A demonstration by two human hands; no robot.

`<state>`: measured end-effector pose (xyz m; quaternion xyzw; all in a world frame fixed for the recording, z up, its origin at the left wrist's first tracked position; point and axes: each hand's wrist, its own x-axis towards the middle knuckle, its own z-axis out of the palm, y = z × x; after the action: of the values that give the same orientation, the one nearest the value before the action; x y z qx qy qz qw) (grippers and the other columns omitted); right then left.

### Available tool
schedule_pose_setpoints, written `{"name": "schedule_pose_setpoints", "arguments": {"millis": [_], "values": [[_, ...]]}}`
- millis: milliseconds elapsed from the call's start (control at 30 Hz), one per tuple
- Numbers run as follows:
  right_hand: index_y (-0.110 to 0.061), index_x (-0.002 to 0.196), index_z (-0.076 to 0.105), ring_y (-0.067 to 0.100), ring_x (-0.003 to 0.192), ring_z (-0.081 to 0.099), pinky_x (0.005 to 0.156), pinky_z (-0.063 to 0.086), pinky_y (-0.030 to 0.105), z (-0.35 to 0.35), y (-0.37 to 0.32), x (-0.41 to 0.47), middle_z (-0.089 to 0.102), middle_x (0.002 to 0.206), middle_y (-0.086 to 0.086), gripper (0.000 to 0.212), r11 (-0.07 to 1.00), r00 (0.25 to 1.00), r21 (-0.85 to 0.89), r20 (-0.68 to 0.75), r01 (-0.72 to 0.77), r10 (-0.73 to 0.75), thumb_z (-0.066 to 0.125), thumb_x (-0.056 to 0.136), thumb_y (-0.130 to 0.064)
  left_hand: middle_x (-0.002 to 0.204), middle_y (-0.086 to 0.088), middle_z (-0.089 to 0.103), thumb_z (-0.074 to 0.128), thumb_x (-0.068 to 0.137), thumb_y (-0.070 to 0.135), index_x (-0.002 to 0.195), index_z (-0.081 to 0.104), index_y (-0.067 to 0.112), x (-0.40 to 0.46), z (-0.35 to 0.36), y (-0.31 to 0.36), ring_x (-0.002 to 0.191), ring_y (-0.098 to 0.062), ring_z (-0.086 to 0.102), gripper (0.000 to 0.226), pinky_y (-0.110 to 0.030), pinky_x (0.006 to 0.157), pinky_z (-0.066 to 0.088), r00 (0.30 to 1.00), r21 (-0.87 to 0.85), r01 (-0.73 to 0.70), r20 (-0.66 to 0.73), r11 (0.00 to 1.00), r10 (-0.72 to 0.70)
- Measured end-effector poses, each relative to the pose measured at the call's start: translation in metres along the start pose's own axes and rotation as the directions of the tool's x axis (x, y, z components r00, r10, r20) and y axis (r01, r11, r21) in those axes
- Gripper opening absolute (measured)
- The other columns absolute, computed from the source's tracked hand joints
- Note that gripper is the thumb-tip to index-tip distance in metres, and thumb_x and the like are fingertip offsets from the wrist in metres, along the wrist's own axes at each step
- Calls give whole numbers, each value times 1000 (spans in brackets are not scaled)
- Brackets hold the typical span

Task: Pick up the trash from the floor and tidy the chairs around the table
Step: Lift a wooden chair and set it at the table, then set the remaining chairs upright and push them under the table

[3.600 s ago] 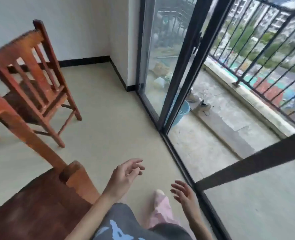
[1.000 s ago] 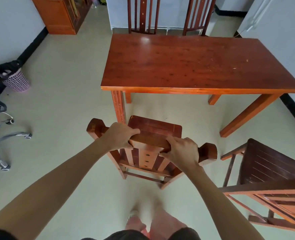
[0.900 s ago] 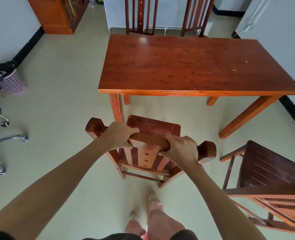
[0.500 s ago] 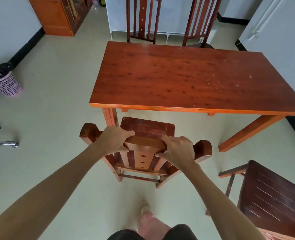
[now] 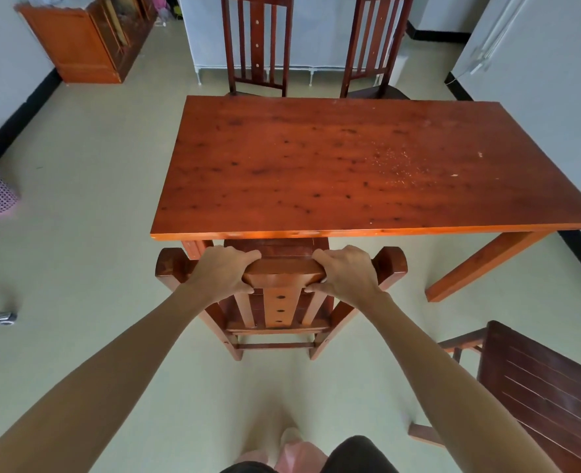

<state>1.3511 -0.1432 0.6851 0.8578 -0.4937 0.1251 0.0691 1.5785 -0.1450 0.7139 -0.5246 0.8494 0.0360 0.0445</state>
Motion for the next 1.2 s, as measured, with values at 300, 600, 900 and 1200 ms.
{"name": "schedule_pose_setpoints", "arguments": {"millis": [300, 600, 900, 1200], "values": [[-12, 81, 63, 22, 54, 63, 57, 51, 28, 8, 23, 29, 70, 68, 2, 43, 998, 998, 19, 42, 52, -53, 79, 61, -48, 102, 0, 70, 62, 79, 45, 111, 53, 24, 28, 0, -15, 89, -21, 64, 39, -31, 76, 49, 1000, -14, -10, -22, 1000, 9], [-14, 105, 56, 25, 91, 63, 83, 45, 38, 2, 29, 31, 69, 100, 5, 50, 997, 986, -53, 159, 63, -53, 70, 72, -49, 111, -3, 65, 68, 76, 42, 120, 44, 19, 28, 11, -3, 98, -21, 60, 55, -32, 81, 49, 992, -29, 75, -101, 997, -78], [-12, 135, 41, 22, 130, 41, 106, 34, 33, -49, -24, -55, 45, 142, 7, 41, 713, 825, 482, 40, -510, 563, 41, 97, -27, 140, -8, 47, 51, 90, 30, 136, 37, 13, -14, -9, 40, 132, -24, 40, 51, -39, 108, 32, 960, -438, -87, -278, 895, -43], [-30, 100, 62, 15, 106, 62, 99, 47, 38, -42, -180, -313, 66, 114, -1, 22, -260, 129, 805, 382, -534, 915, 51, 92, -12, 83, 13, 72, 55, 88, 11, 101, 59, 28, -142, 80, 174, 81, 4, 65, 21, -19, 77, 47, 861, -882, 19, 254, 470, 440]]}}
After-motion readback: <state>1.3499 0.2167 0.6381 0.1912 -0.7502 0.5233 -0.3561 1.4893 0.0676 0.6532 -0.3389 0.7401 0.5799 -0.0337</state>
